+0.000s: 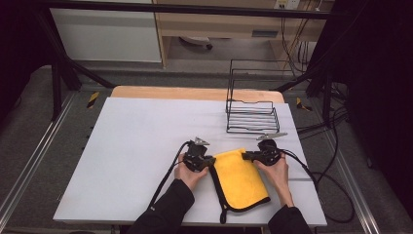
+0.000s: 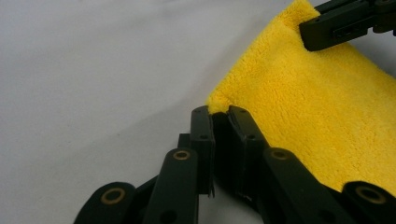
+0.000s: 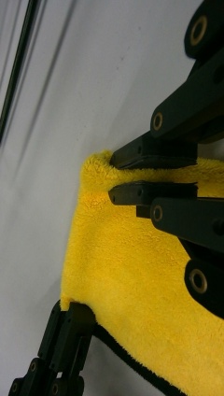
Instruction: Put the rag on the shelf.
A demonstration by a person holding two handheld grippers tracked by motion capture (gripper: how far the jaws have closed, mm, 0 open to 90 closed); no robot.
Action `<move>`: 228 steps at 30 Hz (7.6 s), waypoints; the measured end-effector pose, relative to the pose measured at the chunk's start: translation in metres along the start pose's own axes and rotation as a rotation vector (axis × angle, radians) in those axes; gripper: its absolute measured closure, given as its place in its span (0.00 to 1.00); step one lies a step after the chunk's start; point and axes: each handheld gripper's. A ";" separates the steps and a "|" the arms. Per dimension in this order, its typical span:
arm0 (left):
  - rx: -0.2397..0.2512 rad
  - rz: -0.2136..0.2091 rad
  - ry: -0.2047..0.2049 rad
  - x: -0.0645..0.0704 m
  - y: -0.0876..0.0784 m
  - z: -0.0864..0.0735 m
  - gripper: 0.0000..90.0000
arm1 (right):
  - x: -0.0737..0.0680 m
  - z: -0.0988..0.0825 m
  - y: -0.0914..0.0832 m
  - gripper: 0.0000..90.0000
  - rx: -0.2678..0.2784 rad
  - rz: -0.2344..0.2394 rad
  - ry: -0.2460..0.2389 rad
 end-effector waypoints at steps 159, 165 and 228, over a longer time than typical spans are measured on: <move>0.841 0.054 0.248 0.076 -0.240 0.194 0.90 | -0.075 0.124 -0.273 0.93 0.902 -0.359 -0.111; 0.844 0.064 0.255 0.079 -0.246 0.207 0.90 | -0.067 0.134 -0.279 0.93 0.913 -0.358 -0.103; 0.730 0.129 0.324 0.042 -0.166 0.243 0.90 | 0.021 0.148 -0.225 0.93 0.865 -0.325 -0.079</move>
Point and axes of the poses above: each handheld gripper's, and its own axes: y roughly forward along the jaws, z roughly out of its top, x roughly to its right, and after that the axes turned 15 degrees about -x, right-handed
